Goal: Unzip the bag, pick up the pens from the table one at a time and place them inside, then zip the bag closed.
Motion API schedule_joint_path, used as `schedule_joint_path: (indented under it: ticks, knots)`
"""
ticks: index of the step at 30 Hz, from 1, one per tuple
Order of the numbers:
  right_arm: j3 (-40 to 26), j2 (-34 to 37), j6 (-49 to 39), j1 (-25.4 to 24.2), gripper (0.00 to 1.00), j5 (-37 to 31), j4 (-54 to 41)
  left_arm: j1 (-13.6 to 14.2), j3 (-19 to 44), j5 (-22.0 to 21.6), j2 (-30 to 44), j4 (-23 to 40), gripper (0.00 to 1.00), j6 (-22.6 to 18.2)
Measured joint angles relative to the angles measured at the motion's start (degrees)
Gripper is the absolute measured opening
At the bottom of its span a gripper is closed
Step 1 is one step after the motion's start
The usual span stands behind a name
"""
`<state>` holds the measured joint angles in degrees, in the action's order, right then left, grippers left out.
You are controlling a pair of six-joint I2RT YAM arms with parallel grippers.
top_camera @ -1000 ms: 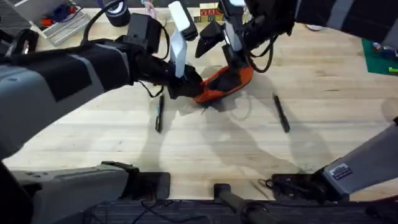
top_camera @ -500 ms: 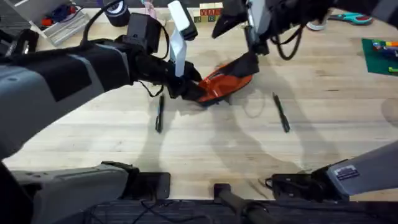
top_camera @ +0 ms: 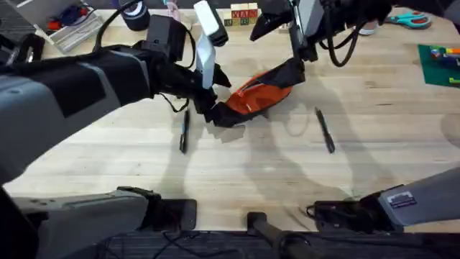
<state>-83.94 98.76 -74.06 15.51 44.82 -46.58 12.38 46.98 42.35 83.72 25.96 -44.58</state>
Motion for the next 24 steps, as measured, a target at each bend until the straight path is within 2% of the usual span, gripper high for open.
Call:
schedule_joint_path:
  ticks: [4, 9, 19, 24]
  knots:
    - [0.0, 0.0, 0.0, 0.0, 0.996, 0.0, -0.27, -0.11, 0.25, -0.04, -0.12, 0.82, 0.995, 1.0]
    - [0.0, -0.01, 0.0, 0.0, 0.996, -0.01, -0.64, -0.15, 2.66, -0.18, -3.48, 5.96, 0.996, 1.8]
    - [0.0, 0.0, 0.0, -0.38, 0.995, -0.02, -0.62, -0.15, 12.19, -4.92, -14.71, 26.57, 0.995, 3.2]
    - [0.0, -0.01, 0.0, -0.42, 0.996, -0.02, -0.64, -0.15, 14.24, -6.91, -18.32, 31.95, 0.995, 3.28]
